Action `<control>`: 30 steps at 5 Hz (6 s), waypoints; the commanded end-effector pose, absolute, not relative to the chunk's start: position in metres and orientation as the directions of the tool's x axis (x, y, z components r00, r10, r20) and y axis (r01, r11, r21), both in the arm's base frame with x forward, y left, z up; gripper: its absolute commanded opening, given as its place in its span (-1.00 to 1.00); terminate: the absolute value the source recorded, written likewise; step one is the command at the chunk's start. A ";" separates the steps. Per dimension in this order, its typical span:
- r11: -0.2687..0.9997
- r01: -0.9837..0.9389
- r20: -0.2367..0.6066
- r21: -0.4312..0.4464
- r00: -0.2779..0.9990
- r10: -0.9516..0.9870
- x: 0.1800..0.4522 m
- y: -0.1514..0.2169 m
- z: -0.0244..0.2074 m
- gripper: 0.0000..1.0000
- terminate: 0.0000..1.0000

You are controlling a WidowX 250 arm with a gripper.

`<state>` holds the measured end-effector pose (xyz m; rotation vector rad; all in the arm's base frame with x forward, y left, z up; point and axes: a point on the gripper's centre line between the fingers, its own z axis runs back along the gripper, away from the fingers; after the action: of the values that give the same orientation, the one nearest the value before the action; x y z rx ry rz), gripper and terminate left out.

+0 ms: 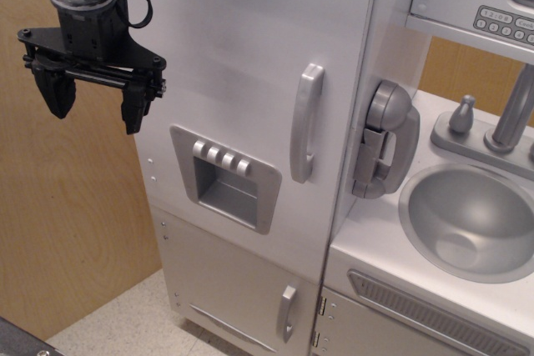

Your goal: Open fridge

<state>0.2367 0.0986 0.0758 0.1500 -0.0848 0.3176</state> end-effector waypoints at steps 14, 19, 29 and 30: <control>0.995 0.048 0.365 0.090 0.928 -0.077 0.254 0.008 0.076 -1.00 -1.00; 0.994 0.104 0.105 0.020 0.989 -0.106 0.205 -0.085 0.058 1.00 -1.00; 0.989 -0.030 0.150 0.145 0.989 0.008 0.197 0.044 0.075 1.00 -1.00; 0.985 -0.056 0.166 0.163 0.986 0.028 0.190 0.084 0.072 1.00 -1.00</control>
<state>0.1896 0.0853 0.0571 0.1630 -0.1478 0.0432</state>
